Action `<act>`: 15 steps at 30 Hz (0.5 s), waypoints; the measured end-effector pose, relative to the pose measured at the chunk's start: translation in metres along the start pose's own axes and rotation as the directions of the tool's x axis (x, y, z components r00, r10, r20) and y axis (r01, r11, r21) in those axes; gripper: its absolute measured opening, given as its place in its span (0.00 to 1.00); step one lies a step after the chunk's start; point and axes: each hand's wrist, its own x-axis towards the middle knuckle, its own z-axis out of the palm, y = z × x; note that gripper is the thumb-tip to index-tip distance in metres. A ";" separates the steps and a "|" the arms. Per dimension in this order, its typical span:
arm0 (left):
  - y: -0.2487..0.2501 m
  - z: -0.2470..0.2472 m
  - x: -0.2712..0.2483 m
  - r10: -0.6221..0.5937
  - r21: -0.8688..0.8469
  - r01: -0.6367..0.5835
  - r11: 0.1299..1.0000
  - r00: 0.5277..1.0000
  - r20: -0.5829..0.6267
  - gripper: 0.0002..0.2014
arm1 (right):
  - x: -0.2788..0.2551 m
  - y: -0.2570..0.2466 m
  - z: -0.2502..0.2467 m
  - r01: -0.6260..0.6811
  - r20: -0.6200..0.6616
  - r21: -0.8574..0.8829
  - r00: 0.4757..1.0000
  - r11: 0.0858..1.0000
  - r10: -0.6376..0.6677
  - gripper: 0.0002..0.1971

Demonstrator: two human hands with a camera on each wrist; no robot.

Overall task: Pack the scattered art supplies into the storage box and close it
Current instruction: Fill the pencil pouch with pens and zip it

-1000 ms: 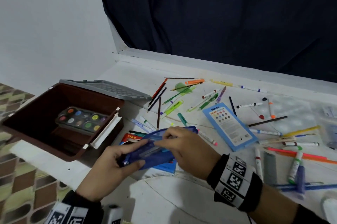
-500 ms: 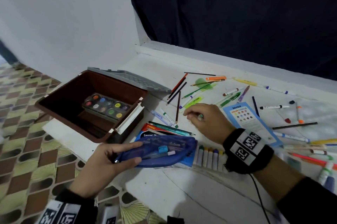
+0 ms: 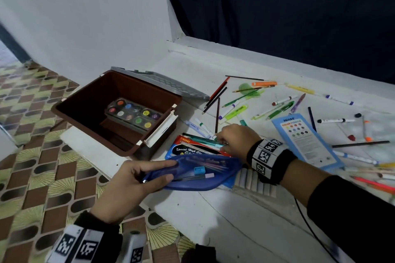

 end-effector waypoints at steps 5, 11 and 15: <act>0.003 0.010 0.008 -0.004 -0.039 0.004 0.999 1.000 0.012 0.15 | -0.010 0.010 0.001 -0.062 0.007 -0.109 0.998 0.992 0.064 0.11; 0.004 0.028 0.028 0.009 -0.090 -0.006 0.996 0.999 0.036 0.17 | -0.053 0.042 -0.026 -0.189 -0.200 0.344 0.942 0.920 0.268 0.06; 0.009 0.044 0.045 0.047 -0.147 -0.034 0.989 0.995 0.087 0.17 | -0.094 0.044 -0.051 -0.029 -0.403 0.670 0.825 0.741 0.396 0.03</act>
